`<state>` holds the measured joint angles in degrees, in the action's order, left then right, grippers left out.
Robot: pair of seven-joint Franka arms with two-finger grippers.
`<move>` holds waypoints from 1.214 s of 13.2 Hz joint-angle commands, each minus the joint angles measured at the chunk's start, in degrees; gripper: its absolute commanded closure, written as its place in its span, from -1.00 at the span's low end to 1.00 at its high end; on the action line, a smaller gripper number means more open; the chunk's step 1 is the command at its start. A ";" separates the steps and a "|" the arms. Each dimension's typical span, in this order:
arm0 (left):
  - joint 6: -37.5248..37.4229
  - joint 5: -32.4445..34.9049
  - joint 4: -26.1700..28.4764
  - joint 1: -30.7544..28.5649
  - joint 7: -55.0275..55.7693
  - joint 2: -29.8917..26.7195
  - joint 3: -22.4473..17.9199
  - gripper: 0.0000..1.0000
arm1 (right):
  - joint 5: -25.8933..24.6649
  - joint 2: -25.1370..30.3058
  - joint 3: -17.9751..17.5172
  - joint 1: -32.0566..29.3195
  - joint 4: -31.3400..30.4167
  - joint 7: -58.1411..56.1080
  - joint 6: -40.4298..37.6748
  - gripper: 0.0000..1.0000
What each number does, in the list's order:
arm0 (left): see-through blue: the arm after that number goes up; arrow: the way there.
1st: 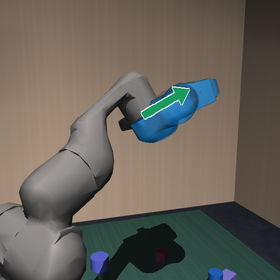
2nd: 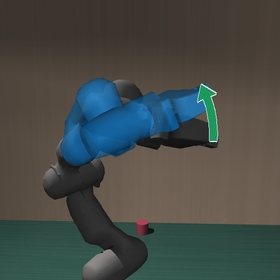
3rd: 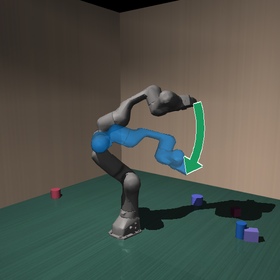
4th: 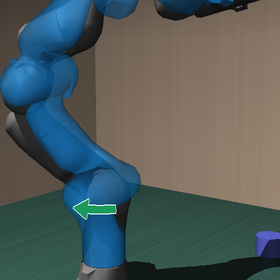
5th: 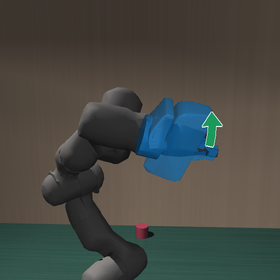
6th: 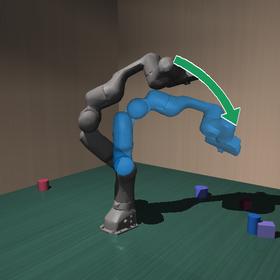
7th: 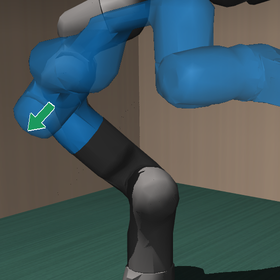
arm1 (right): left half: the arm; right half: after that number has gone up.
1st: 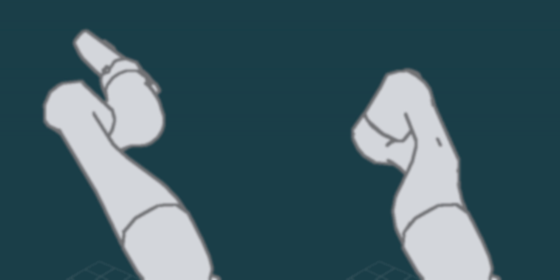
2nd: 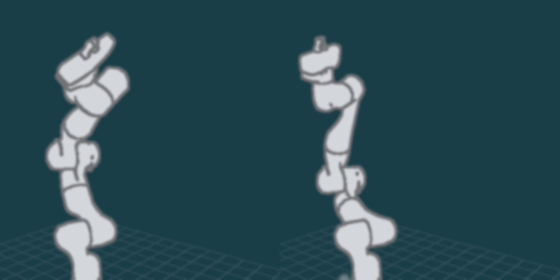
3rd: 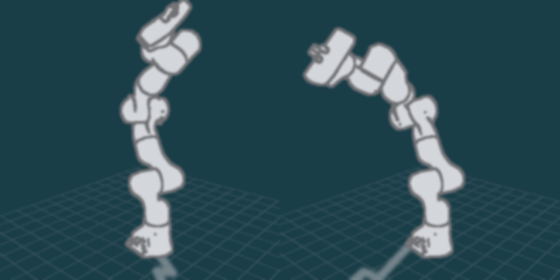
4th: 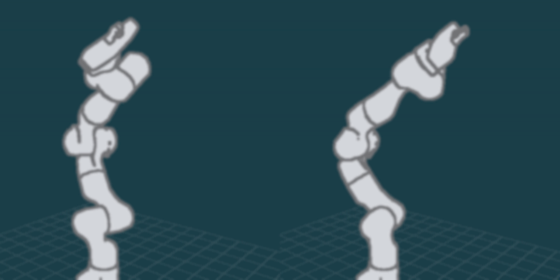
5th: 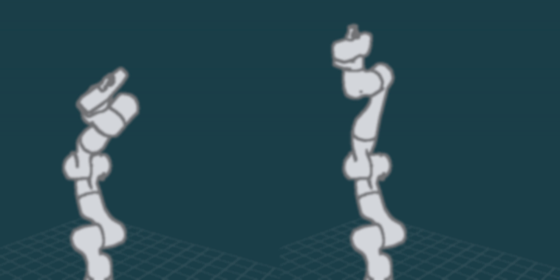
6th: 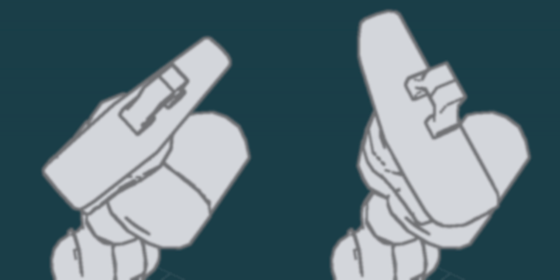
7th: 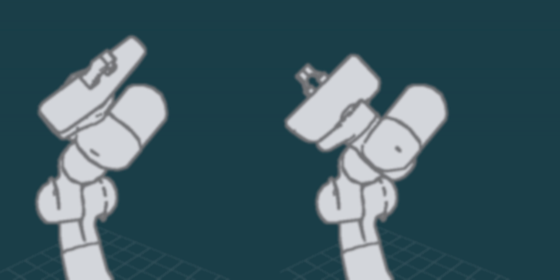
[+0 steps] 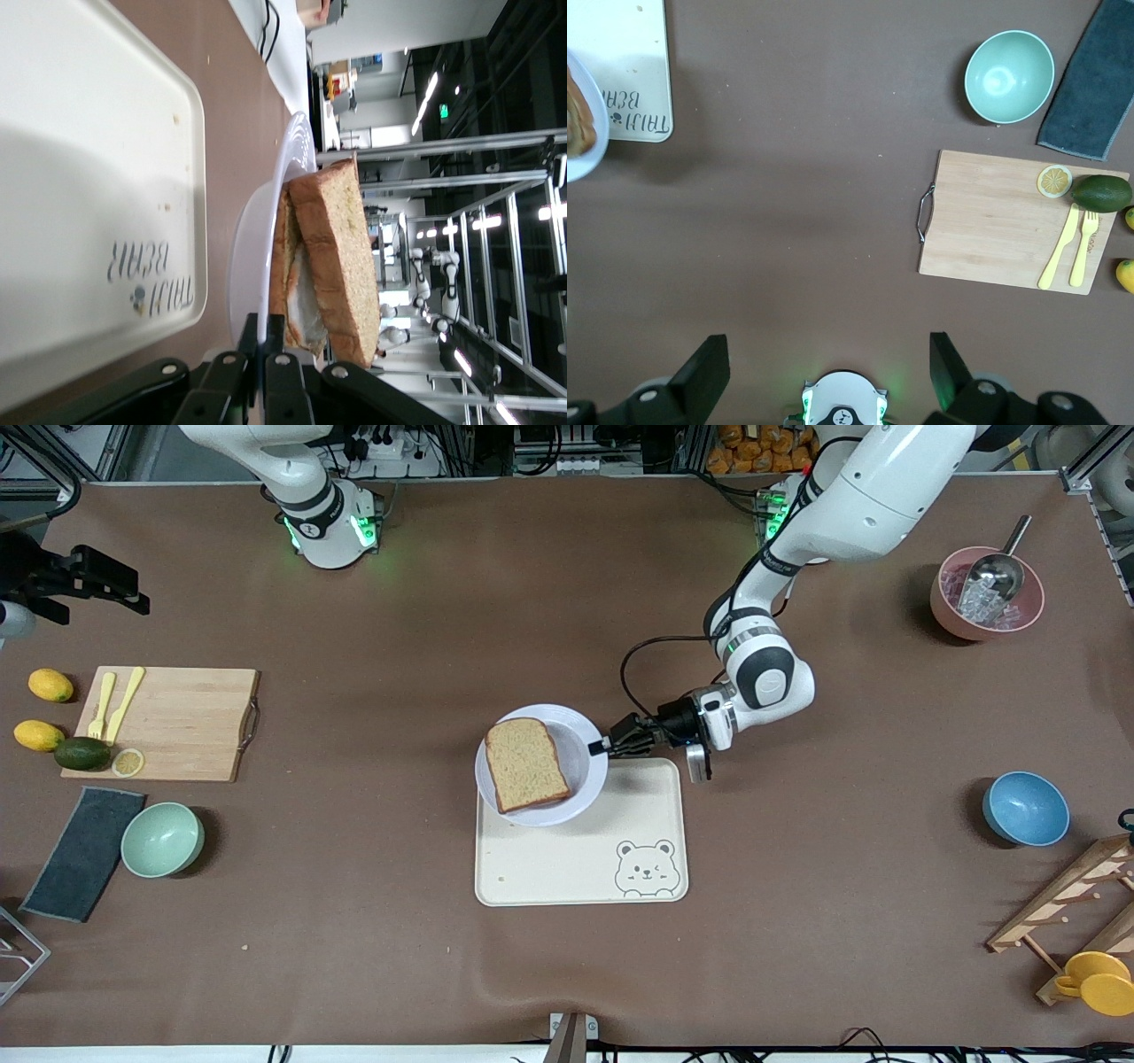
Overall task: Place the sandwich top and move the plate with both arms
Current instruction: 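Slide the plate with the left gripper onto the bear tray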
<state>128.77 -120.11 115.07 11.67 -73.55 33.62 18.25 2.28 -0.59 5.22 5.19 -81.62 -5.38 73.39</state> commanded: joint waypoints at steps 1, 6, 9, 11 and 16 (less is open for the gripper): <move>-0.10 -2.06 -3.53 -2.70 -1.07 2.85 0.56 1.00 | 0.00 0.68 0.05 -0.01 0.06 0.63 -0.62 -1.00; -0.01 -1.09 -3.71 -7.71 -1.25 5.23 -0.32 1.00 | 0.09 0.68 0.05 -0.01 0.06 0.63 -0.62 -1.00; 0.86 -1.09 -3.28 -7.80 -0.54 6.19 -1.28 1.00 | 0.09 0.68 0.05 -0.01 0.06 0.63 -0.62 -1.00; 1.04 -1.09 -3.01 -7.80 -0.63 7.07 -2.16 1.00 | 0.09 0.68 0.05 -0.01 0.06 0.63 -0.62 -1.00; 1.13 -1.00 -1.26 -7.80 -0.98 8.04 -2.34 1.00 | 0.09 0.68 0.05 -0.01 0.06 0.63 -0.62 -1.00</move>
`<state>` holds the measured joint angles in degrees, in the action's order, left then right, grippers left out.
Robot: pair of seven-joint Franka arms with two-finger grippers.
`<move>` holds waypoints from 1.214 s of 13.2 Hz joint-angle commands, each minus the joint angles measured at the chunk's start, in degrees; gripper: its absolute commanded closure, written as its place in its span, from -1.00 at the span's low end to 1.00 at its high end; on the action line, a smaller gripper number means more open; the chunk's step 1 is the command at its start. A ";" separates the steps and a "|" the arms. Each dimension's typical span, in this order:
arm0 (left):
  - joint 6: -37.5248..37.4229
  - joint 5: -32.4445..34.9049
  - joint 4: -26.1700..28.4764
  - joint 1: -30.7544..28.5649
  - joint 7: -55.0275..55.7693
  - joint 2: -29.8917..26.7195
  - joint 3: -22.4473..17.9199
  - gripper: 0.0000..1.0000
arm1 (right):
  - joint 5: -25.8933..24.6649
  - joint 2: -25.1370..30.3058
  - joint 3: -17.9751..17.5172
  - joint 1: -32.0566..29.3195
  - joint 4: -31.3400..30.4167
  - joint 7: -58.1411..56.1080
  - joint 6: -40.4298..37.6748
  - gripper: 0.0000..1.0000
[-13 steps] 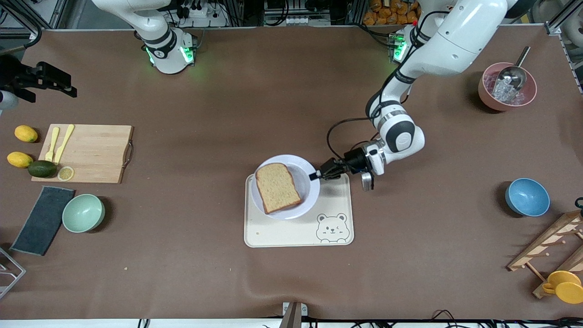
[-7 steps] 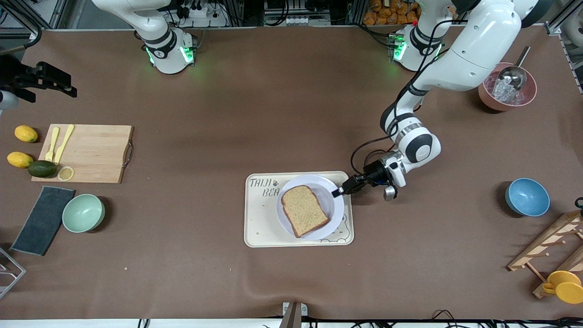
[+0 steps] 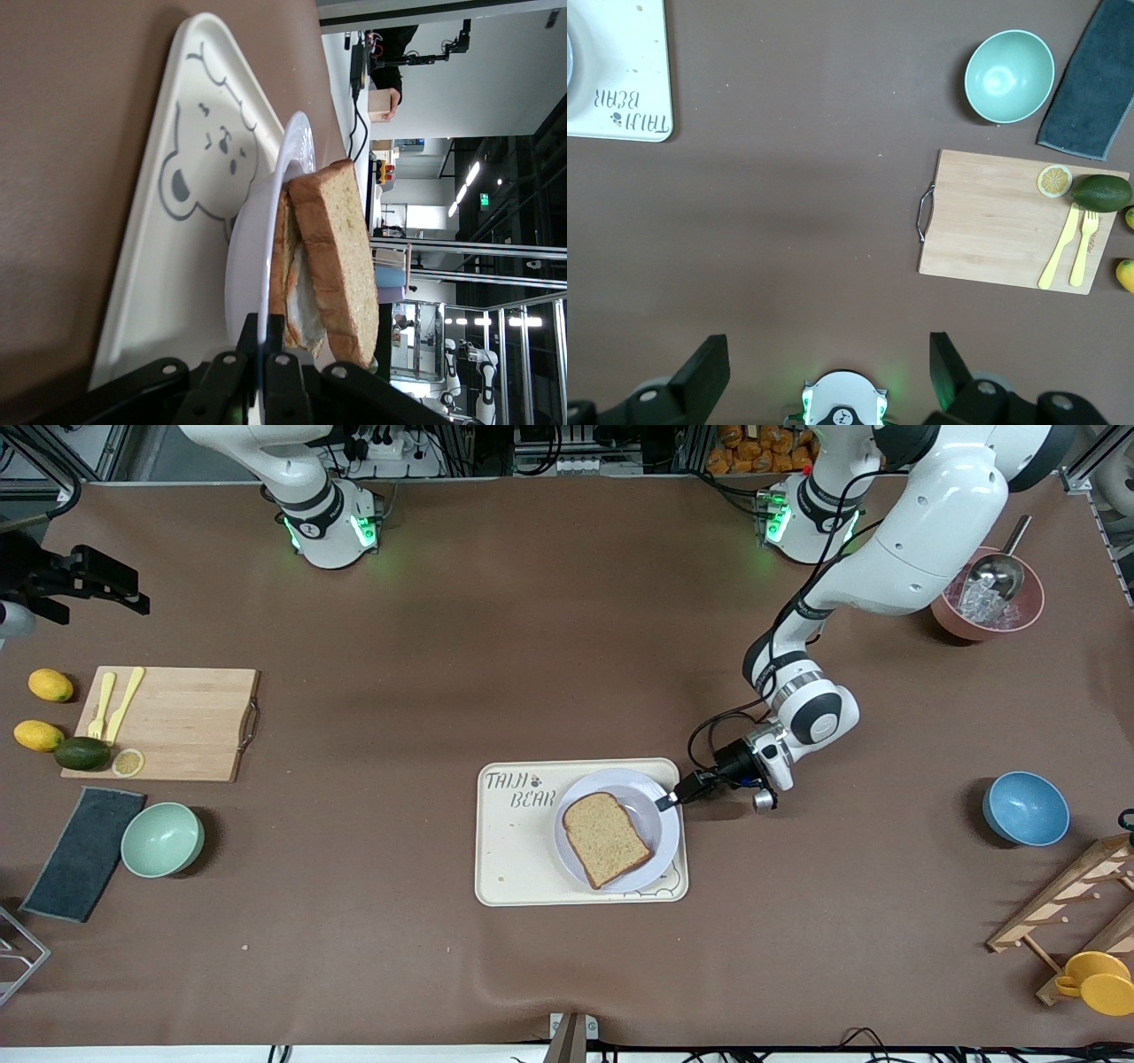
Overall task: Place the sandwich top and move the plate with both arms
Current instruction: 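Slide the plate with the left gripper onto the bear tray, then nudge the plate further onto the tray and open the left gripper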
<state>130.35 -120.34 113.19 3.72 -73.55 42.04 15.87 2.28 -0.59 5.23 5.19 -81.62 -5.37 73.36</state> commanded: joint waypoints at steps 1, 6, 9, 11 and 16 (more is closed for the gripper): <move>-0.36 -0.77 0.63 0.33 -0.89 -0.30 0.04 1.00 | 0.09 0.68 0.04 -0.09 0.06 0.63 -0.59 -1.00; 1.47 -0.68 1.07 0.50 -0.54 -0.12 0.13 0.61 | 0.18 0.68 0.04 -0.09 0.06 0.63 -0.59 -1.00; 3.85 -0.60 2.12 0.06 -0.28 -0.91 0.13 -0.12 | 0.09 0.68 0.04 -0.09 0.06 0.54 -0.59 -1.00; 4.38 -0.60 3.26 -0.11 -0.45 -1.78 0.04 -1.00 | 0.09 0.68 0.04 -0.09 0.06 0.54 -0.59 -1.00; 9.92 0.10 5.29 -0.02 -0.19 -5.82 0.21 -1.00 | 0.09 0.68 0.04 -0.18 0.06 0.63 -0.59 -1.00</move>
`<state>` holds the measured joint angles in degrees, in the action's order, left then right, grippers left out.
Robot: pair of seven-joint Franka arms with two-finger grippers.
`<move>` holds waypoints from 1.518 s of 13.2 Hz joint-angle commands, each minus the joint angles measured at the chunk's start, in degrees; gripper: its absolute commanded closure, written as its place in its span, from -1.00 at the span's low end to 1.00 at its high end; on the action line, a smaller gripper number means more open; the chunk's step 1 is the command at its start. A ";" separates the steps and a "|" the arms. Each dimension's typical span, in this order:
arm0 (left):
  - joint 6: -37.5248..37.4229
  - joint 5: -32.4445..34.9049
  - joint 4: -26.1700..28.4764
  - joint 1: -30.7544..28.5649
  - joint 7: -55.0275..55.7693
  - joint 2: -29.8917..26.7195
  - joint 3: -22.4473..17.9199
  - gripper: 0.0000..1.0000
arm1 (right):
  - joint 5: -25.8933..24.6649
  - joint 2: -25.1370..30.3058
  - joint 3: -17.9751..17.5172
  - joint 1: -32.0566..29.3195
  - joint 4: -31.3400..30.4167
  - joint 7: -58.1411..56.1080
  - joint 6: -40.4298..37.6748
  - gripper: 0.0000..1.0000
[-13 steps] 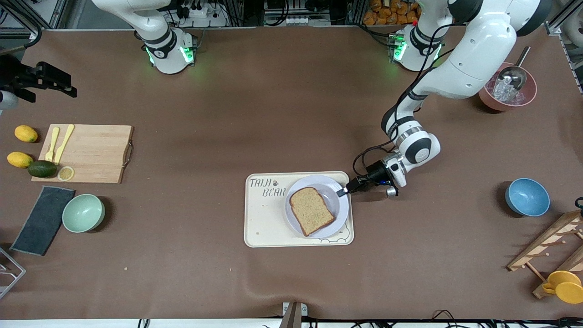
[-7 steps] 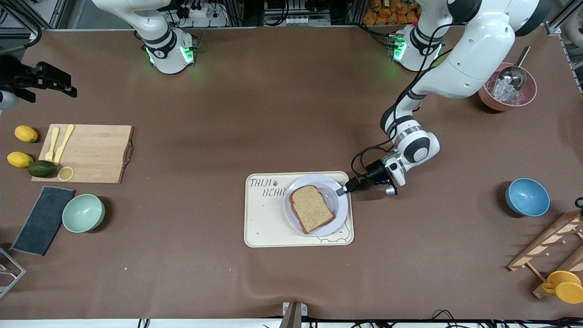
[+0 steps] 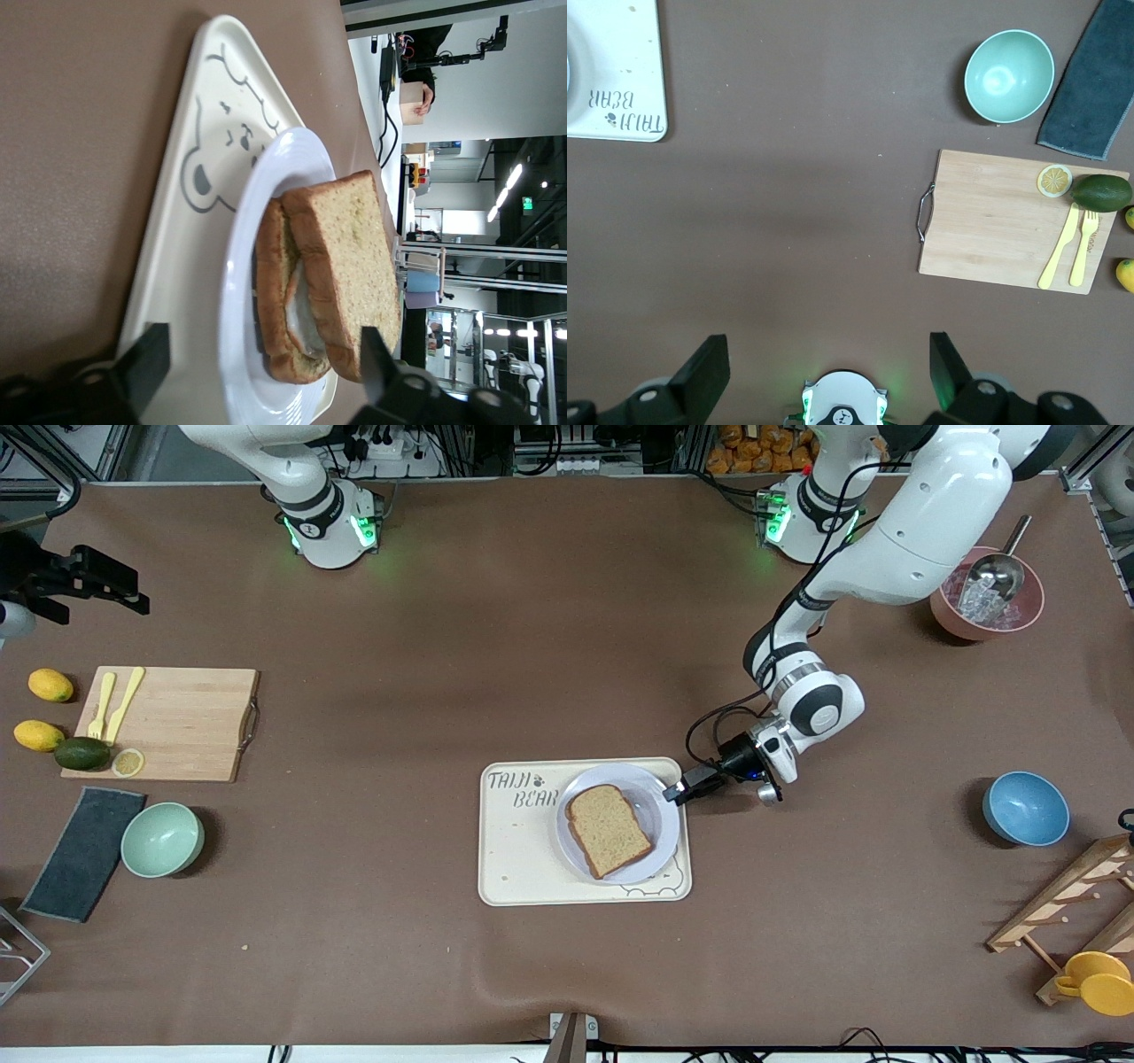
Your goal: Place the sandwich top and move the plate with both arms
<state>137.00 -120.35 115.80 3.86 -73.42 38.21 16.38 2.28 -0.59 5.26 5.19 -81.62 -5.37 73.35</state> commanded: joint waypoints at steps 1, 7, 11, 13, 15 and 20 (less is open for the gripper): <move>3.71 0.28 3.12 -0.17 -0.23 -2.87 -0.21 -1.00 | 0.18 0.68 0.01 -0.18 -0.03 0.62 -0.67 -1.00; 5.29 0.37 3.91 0.36 0.99 -6.92 0.32 -1.00 | 0.18 0.68 0.01 -0.18 -0.03 0.62 -0.67 -1.00; 7.84 8.78 3.91 -0.16 7.65 -10.43 0.32 -1.00 | 0.09 0.68 0.19 -0.44 -0.21 0.62 -0.76 -1.00; 8.28 13.36 4.09 -0.26 10.74 -11.84 0.15 -1.00 | 0.18 0.68 0.27 -0.44 -0.21 0.62 -1.19 -1.00; 9.24 17.84 4.26 -0.78 12.76 -13.16 0.06 -1.00 | 0.18 0.68 0.28 -0.71 -0.29 0.54 -1.20 -1.00; 9.69 38.03 4.09 -1.05 28.64 -17.55 -0.38 -1.00 | 0.18 0.68 0.28 -0.79 -0.29 0.62 -1.28 -1.00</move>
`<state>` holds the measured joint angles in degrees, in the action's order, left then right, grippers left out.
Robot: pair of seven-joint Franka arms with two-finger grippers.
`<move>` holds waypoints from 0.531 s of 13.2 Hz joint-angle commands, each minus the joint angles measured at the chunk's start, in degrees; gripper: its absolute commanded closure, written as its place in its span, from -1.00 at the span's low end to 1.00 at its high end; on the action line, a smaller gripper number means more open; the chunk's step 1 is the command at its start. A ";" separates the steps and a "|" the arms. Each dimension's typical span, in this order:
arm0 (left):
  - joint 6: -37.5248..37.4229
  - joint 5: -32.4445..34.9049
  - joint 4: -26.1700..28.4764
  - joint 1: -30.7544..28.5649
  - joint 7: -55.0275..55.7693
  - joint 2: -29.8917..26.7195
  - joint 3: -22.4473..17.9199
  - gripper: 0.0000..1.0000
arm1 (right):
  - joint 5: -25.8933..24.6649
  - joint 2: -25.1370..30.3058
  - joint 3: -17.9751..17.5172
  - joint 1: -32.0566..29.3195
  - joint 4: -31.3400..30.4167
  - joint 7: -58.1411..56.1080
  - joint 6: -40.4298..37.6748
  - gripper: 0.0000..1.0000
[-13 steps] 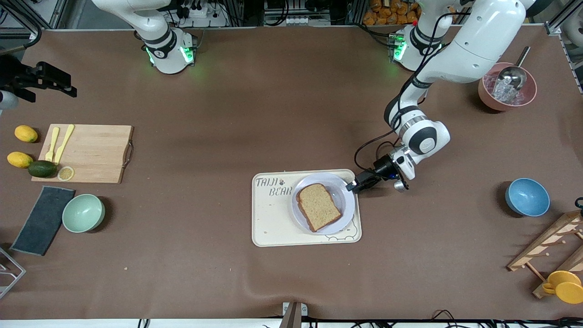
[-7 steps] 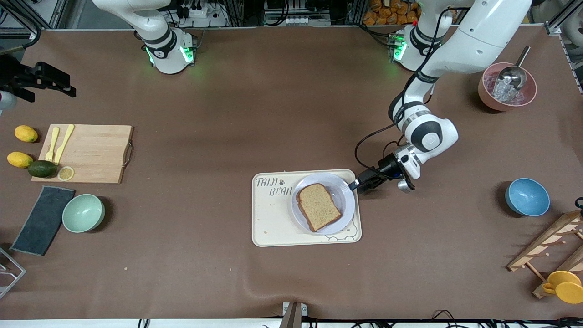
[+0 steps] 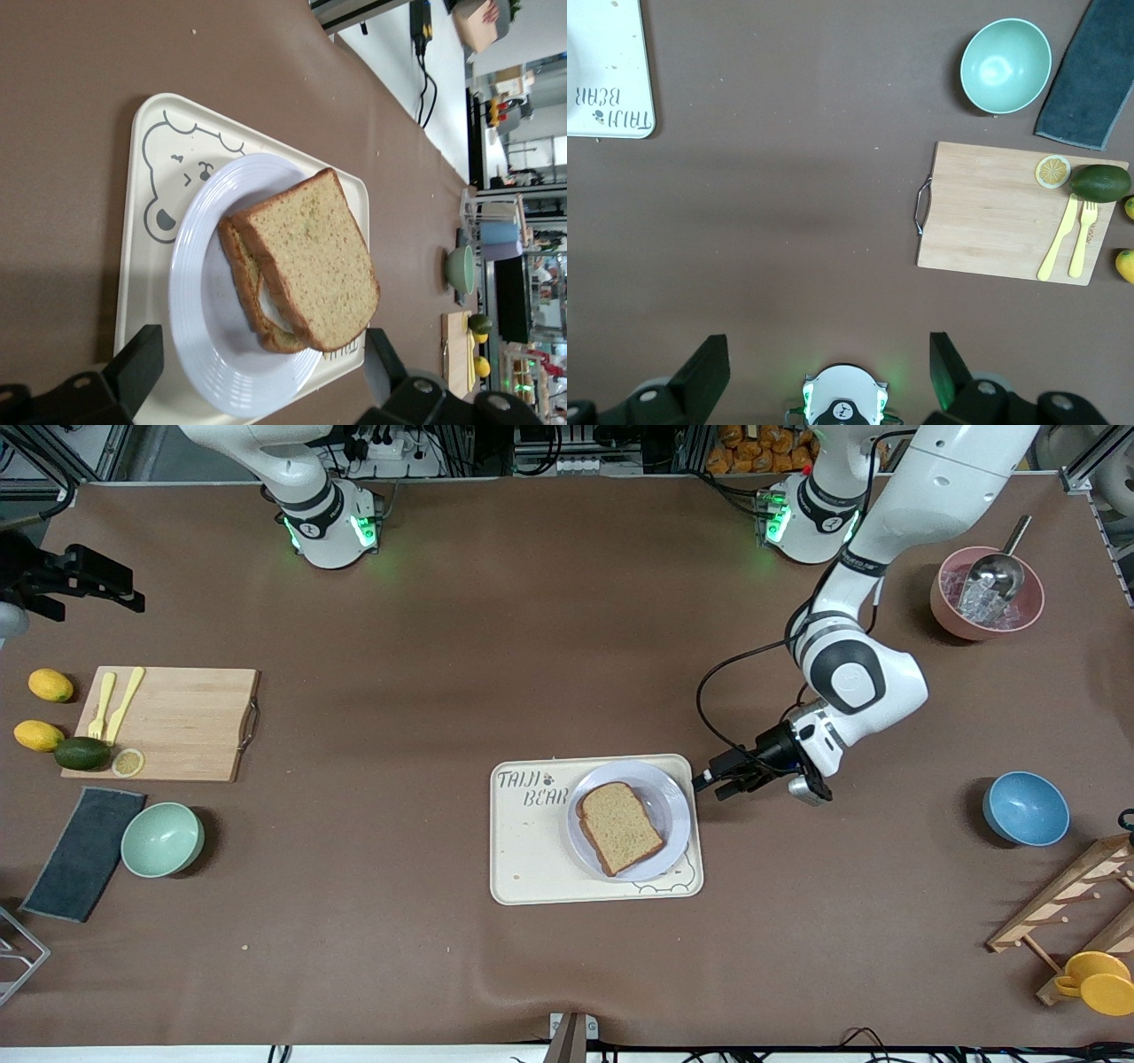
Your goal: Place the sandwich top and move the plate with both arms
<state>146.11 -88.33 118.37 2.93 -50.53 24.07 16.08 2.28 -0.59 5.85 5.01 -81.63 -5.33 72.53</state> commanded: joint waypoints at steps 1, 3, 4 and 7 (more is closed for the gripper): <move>0.58 11.98 1.52 -0.46 10.06 -4.46 -0.09 -1.00 | 0.18 0.68 -0.32 -0.61 -0.28 0.59 -0.46 -1.00; 0.58 20.70 1.69 -0.91 16.58 -6.83 0.00 -1.00 | 0.18 0.68 -0.23 -0.61 -0.28 0.50 -0.46 -1.00; 0.49 26.31 1.95 -0.91 21.48 -8.41 -0.08 -1.00 | 0.18 0.68 -0.23 -0.61 -0.28 0.59 -0.63 -1.00; -2.30 46.88 2.13 -1.34 37.65 -13.07 0.00 -1.00 | 0.18 0.50 -0.23 -1.14 -0.28 0.50 -0.72 -1.00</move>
<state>145.91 -49.69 118.51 2.15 -20.18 15.56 15.98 2.28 -0.59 5.96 4.88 -81.65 -5.29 72.39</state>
